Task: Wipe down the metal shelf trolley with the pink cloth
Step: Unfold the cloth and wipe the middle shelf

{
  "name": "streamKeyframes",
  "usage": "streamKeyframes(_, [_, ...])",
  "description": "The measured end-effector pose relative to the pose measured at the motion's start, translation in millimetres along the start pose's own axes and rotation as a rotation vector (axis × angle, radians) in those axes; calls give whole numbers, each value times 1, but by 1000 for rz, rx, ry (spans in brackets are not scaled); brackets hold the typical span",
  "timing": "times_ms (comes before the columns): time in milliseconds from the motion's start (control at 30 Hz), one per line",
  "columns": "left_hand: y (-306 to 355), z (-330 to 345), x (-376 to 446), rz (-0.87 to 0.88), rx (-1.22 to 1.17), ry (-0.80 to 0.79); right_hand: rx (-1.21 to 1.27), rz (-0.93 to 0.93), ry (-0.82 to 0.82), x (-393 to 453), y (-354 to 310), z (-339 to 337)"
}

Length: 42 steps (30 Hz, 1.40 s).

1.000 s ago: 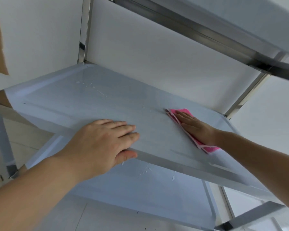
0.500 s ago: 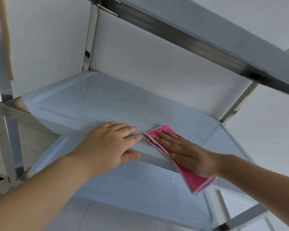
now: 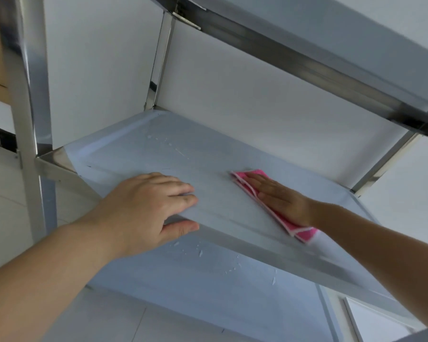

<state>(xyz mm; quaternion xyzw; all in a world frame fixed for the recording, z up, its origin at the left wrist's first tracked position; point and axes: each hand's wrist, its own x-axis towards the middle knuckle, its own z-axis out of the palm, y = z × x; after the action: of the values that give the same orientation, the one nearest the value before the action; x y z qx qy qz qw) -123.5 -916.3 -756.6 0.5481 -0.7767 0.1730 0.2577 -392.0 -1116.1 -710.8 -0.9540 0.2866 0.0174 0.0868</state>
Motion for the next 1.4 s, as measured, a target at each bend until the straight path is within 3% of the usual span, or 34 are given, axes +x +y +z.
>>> streamKeyframes(267, [-22, -3, -15, -14, 24, 12, 13, 333, 63, 67, 58, -11])
streamKeyframes(500, [-36, -1, -31, -2, 41, 72, 165, 409, 208, 100, 88, -16])
streamKeyframes(733, [-39, 0, -30, -11, 10, 107, 94, 458, 161, 112, 92, -18])
streamKeyframes(800, [-39, 1, -31, -19, 0, 106, 124, 447, 165, 112, 90, -18])
streamKeyframes(933, [-38, 1, -32, -31, -4, 98, 420, 418, 195, 108, 76, -14])
streamKeyframes(1033, [-37, 0, -31, -38, 4, 86, 458, 366, 183, 109, 58, -10])
streamKeyframes(1267, [-34, -4, -31, -68, 0, 49, 317, 155, 139, 87, -6, 3])
streamKeyframes(1400, [-34, -5, -31, -72, 3, 35, 48, 56, 86, 61, -59, 10])
